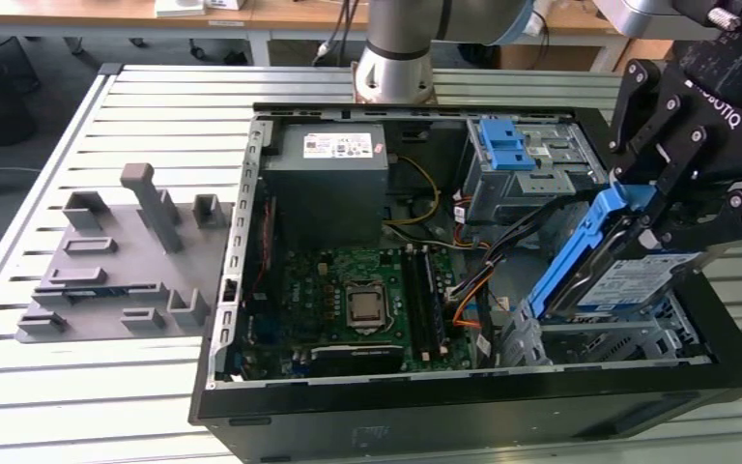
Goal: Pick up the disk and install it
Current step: 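Insert the disk into the insertion slot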
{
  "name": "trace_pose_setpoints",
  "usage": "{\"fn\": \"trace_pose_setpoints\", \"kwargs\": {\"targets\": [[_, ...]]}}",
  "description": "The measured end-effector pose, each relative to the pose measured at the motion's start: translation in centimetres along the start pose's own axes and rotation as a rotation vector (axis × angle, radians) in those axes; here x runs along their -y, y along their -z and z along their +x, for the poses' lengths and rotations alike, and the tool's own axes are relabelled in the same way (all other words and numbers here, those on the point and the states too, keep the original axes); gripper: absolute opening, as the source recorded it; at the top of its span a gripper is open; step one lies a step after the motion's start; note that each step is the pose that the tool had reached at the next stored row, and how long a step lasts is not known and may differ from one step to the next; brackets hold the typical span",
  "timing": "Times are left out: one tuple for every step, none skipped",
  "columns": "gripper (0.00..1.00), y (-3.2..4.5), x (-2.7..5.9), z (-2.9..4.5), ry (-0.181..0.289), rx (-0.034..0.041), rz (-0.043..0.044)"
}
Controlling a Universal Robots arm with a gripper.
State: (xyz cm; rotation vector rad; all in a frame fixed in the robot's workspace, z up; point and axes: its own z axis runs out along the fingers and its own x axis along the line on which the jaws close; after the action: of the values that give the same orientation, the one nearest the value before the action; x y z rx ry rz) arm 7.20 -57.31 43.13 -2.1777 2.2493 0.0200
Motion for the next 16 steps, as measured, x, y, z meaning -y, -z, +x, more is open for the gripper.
{"fn": "trace_pose_setpoints", "kwargs": {"targets": [[0.36,-0.05,0.00,0.00,0.000,0.0002,0.0000],[0.36,-0.09,0.00,0.01,-0.001,0.0002,0.0000],[0.36,-0.11,0.00,0.01,-0.001,0.0000,0.0000],[0.36,-0.15,0.00,0.01,-0.001,0.0001,0.0000],[0.36,-0.19,0.00,0.01,-0.002,0.0001,0.0001],[0.36,-0.22,0.00,0.02,-0.002,0.0001,0.0000],[0.36,-0.24,0.00,0.02,-0.003,0.0000,0.0000],[0.36,-0.27,0.00,0.02,-0.003,0.0001,0.0001],[0.36,-0.30,0.00,0.02,-0.003,0.0001,0.0001],[0.36,-0.33,0.00,0.02,-0.003,0.0000,0.0001],[0.36,-0.36,0.00,0.02,-0.004,0.0001,0.0001],[0.36,-0.40,0.00,0.02,-0.004,0.0001,0.0000],[0.36,-0.43,0.00,0.02,-0.004,0.0001,0.0001],[0.36,-0.47,0.00,0.02,-0.004,0.0001,0.0001],[0.36,-0.51,0.00,0.02,-0.005,0.0001,0.0001],[0.36,-0.56,0.00,0.03,-0.005,0.0001,0.0001]]}}
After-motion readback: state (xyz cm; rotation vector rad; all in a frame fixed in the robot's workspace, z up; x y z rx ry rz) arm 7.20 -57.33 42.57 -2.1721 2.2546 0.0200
